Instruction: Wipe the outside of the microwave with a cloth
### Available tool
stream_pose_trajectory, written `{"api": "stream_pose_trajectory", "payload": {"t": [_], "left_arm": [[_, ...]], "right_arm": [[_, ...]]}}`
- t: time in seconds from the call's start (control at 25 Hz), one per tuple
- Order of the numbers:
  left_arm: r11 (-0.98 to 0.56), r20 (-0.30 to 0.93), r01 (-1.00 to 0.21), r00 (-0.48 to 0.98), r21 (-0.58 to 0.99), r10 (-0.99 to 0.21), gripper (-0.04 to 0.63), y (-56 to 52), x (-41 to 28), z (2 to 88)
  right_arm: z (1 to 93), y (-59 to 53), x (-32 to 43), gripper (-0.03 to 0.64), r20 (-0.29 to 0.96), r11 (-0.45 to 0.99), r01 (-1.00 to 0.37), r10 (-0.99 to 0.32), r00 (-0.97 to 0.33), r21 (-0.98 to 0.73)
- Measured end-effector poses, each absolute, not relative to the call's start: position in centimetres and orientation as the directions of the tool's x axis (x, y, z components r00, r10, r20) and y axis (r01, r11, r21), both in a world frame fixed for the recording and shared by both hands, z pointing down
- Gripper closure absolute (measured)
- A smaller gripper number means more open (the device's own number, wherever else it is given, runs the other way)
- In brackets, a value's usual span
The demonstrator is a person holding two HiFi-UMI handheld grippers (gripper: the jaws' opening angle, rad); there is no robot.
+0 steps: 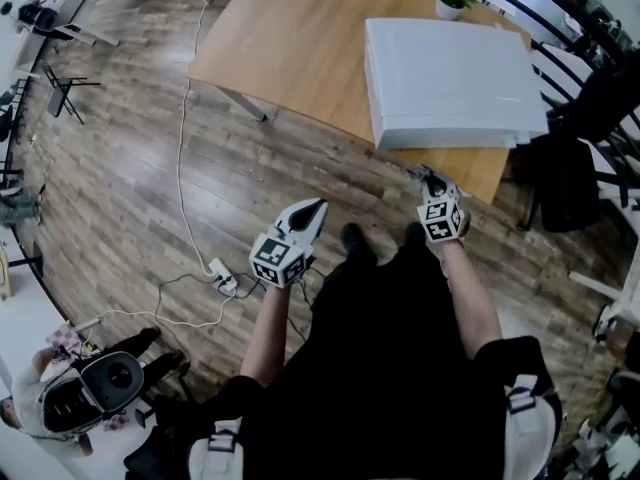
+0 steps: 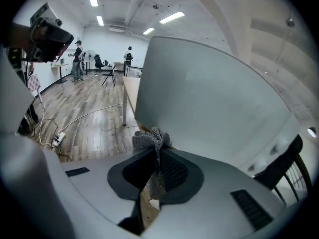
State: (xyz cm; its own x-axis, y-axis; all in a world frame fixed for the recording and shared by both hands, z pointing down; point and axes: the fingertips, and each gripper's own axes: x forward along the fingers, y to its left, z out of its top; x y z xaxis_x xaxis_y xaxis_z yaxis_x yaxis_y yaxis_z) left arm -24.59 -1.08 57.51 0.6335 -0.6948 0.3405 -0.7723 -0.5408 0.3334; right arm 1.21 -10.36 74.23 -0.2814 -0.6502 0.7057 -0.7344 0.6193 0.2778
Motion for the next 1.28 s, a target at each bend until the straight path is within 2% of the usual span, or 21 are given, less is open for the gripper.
{"api": "stream_pose_trajectory", "payload": {"t": [0.12,0.2,0.48,0.68,1.0,1.28], "left_arm": [[-0.566,0.32,-0.762,0.647,0.316,-0.692,0.592,-2.8,-22.2,56.9],[-0.565,0.302,-0.759,0.649,0.325,-0.698,0.592,-3.6,-20.0,55.5],[-0.577,0.291,-0.762,0.646,0.294,-0.706,0.592,-4.0,-13.9,53.7],[-0.548,0.281,-0.785,0.617,0.29,-0.735,0.592,-4.4,-10.0,52.1],[-0.553,0.298,-0.777,0.628,0.301,-0.719,0.592,-2.0,-1.6,53.8],[-0.564,0.325,-0.773,0.634,0.291,-0.701,0.592,-0.1,2.8,54.3]], "right_arm": [[72.3,-10.6,5.5,0.583,0.686,0.557,-0.793,-0.679,-0.263,0.247],[70.0,-10.7,7.4,0.583,0.654,0.554,-0.8,-0.697,-0.295,0.23],[62.5,-9.2,10.6,0.584,0.544,0.67,-0.714,-0.684,-0.487,0.203],[60.1,-7.8,12.9,0.585,0.507,0.73,-0.659,-0.645,-0.572,0.184],[58.1,-6.9,15.7,0.586,0.424,0.753,-0.647,-0.628,-0.652,0.12],[57.8,-5.8,18.1,0.586,0.412,0.769,-0.629,-0.611,-0.676,0.11]]}}
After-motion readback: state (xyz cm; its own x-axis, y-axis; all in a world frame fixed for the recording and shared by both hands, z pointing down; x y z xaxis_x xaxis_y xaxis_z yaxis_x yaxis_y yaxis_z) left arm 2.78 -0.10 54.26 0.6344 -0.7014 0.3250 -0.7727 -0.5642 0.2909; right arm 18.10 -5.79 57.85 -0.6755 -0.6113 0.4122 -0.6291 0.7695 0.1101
